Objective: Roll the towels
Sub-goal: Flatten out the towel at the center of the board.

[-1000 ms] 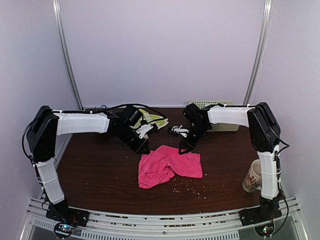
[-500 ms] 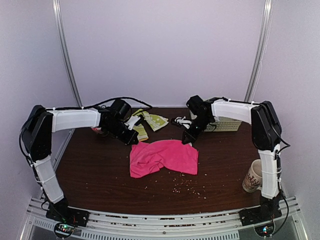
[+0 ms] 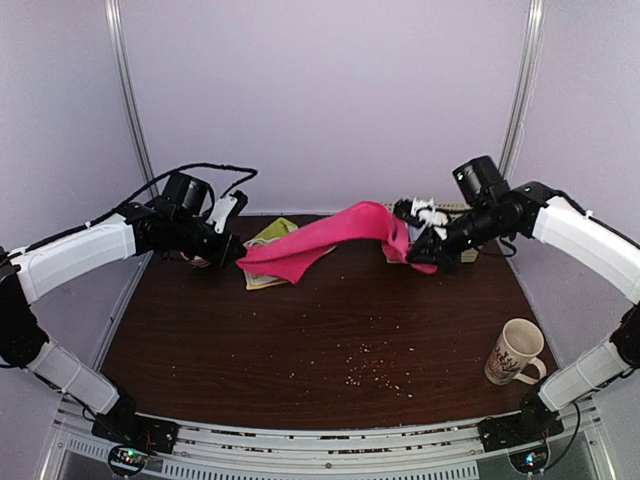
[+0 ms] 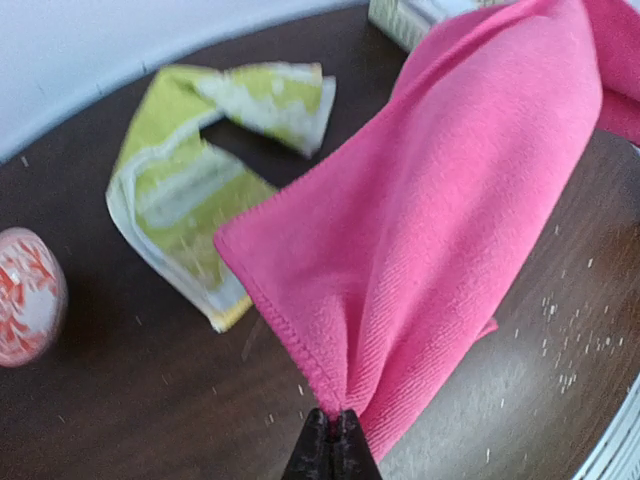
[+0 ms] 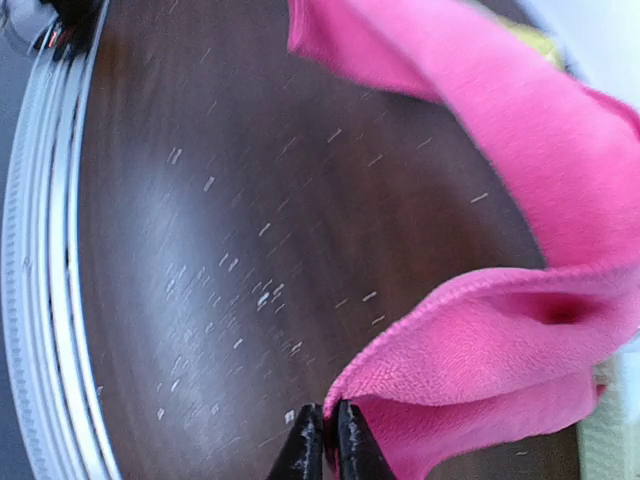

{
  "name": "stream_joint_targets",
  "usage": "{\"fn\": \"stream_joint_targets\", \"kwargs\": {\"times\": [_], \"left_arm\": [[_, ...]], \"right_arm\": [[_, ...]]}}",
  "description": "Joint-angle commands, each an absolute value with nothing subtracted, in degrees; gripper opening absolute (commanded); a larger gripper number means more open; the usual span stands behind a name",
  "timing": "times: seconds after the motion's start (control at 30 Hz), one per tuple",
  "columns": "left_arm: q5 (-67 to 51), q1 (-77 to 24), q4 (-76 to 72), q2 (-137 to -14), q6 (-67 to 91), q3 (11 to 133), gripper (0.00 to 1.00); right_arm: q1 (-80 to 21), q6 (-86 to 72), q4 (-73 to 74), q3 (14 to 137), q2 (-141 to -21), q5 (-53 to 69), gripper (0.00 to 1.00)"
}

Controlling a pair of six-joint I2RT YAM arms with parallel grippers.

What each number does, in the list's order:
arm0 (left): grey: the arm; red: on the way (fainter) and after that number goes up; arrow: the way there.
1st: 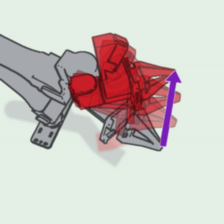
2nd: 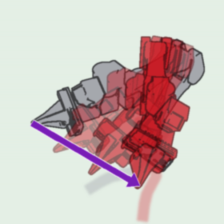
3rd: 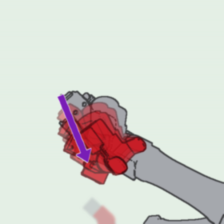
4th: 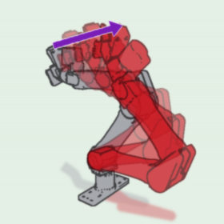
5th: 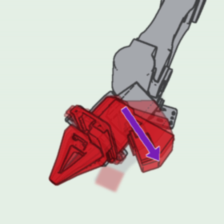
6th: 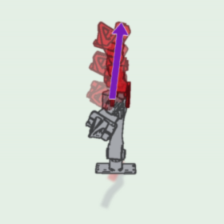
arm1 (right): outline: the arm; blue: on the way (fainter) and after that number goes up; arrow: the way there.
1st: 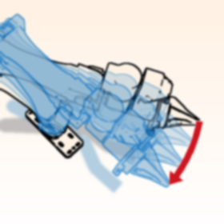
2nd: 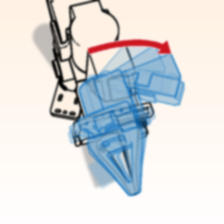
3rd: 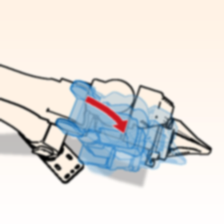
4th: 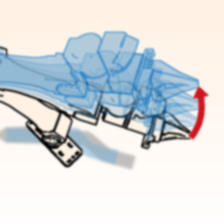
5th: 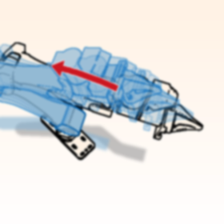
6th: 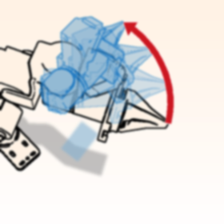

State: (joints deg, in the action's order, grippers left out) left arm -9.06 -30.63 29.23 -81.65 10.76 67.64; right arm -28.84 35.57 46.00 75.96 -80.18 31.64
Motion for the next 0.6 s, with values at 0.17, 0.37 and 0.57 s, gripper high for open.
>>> {"fn": "stream_joint_targets", "kwargs": {"times": [0.17, 0.37, 0.57], "left_arm": [[-21.3, -30.8, 40.5, -75.6, 10.6, 61.6, 0.00], [-22.9, -30.8, 41.8, -75.8, 8.4, 63.0, 0.37], [-11.3, -29.9, 40.6, -77.0, 9.5, 64.9, 0.45]], "right_arm": [[-35.8, 46.6, 66.7, 67.4, -82.1, 31.4, 0.24], [-30.8, 41.2, 62.0, 70.6, -83.1, 29.1, 0.28], [-21.0, 30.3, 52.2, 75.7, -91.3, 26.9, 0.29]]}}
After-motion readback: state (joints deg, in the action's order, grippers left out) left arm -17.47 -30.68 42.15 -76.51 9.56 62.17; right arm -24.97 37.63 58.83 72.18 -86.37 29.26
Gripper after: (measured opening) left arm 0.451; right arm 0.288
